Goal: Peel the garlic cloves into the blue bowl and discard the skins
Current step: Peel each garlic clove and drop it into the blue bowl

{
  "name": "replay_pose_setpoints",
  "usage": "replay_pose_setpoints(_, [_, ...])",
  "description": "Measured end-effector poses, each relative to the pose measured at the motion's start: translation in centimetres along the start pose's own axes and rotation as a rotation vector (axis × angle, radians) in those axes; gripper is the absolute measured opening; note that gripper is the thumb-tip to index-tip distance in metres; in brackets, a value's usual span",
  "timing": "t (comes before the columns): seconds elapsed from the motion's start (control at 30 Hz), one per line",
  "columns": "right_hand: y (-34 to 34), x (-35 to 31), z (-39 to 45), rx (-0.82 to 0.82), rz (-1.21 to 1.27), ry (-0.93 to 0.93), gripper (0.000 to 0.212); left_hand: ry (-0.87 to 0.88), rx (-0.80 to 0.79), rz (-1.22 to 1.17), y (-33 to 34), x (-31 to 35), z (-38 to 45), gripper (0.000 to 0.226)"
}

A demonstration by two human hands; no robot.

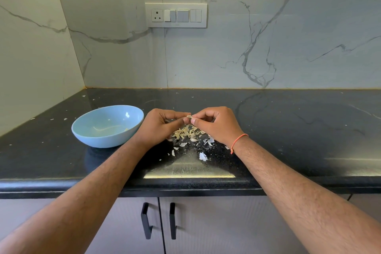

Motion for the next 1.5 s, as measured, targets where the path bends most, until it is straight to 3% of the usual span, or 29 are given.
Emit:
replay_pose_setpoints(0.3, [0.12,-0.10,0.05,-0.002,0.014,-0.003,0.004,-0.098,0.042,-0.109,-0.12,-0.89,0.20,0.015])
replay_pose_setpoints(0.93, [0.10,-0.63,-0.12,0.031,-0.069,-0.073,0.003,-0.076,0.003,-0.006,0.01,-0.31,0.20,0.007])
replay_pose_setpoints(1.5, [0.18,-0.89,-0.21,0.028,-0.090,-0.071,0.006,-0.039,0.024,0.010,0.09,0.08,0.07,0.020])
Point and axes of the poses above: each hand's wrist, its own z-axis towards the middle knuckle, its own y-axis out of the palm, x = y × z, the point moved 3 cm from there along z, towards the middle knuckle, and after that the axes turned 3 degrees about -x, right-handed, at the moved point
